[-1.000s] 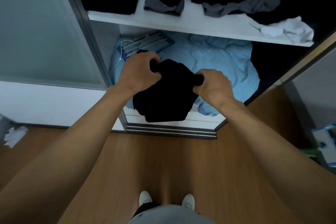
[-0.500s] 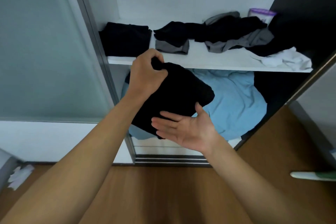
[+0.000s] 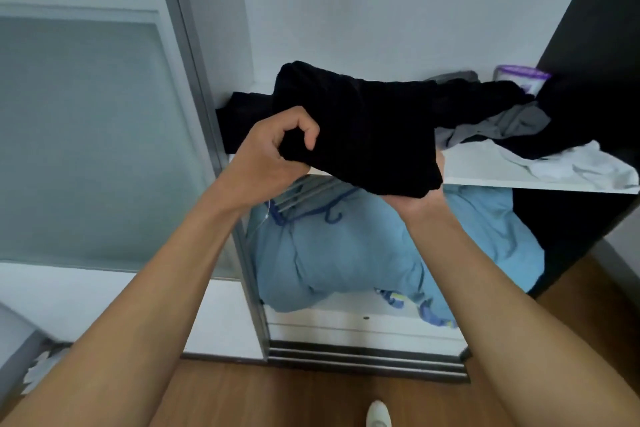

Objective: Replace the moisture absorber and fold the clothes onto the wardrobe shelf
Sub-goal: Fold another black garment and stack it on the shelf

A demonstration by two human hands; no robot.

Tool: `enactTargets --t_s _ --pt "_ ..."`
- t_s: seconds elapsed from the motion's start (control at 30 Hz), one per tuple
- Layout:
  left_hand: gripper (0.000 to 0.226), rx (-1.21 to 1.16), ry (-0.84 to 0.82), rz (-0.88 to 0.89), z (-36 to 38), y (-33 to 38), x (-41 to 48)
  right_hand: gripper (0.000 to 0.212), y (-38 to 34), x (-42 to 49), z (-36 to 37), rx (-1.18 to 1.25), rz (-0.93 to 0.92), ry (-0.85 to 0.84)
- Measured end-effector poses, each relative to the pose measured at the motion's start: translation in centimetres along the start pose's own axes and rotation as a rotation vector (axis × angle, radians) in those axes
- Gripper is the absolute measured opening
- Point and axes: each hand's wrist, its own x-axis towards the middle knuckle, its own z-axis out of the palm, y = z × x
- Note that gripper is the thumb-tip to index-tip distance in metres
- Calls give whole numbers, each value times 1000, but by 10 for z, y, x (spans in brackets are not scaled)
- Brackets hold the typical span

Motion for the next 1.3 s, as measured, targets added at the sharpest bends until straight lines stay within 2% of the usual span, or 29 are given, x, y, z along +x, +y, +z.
enactTargets --t_s 0.07,0.17,0.23,0.3,0.4,0.6,0.67,0.73,0.8,0.9,0.97,1.03,1.07,1.17,1.23,1.3 --pt "37 -20 19 -21 -11 -13 8 32 -7 16 4 -99 -40 1" --pt "17 -214 85 -148 -25 -40 18 9 -12 38 6 -187 -75 -50" --pt "6 -453 187 -283 -31 -58 33 17 -18 73 19 -217 -36 -1" --pt "14 -518 347 -355 -37 -74 54 21 -21 107 45 -149 84 -41" --pt "29 -421 552 -340 -50 -91 93 19 -22 162 80 -166 104 -73" --pt "50 -133 995 -330 -91 -125 167 39 -20 273 139 -190 205 -333" --pt "49 3 1160 -469 -96 -151 174 31 6 300 134 -305 337 -333" --pt "34 177 1245 -709 -93 -183 170 34 35 319 106 -511 516 -305" --pt "16 346 1155 -917 -86 -211 163 32 45 331 77 -695 665 -302" --pt "34 630 960 -1011 -77 -235 161 41 34 360 52 -687 705 -251" --pt "44 838 848 -984 -77 -241 167 62 28 378 52 -663 679 -222" --pt "51 915 731 -998 -81 -244 175 77 31 382 59 -711 648 -235" --pt "56 916 666 -1026 -84 -245 179 77 35 381 64 -757 625 -255" --pt "58 962 497 -1055 -90 -246 187 49 48 375 65 -795 548 -256" --pt "56 1000 506 -972 -96 -243 189 31 55 368 64 -733 558 -236" --pt "53 1070 562 -894 -103 -241 193 24 56 361 65 -678 633 -287"
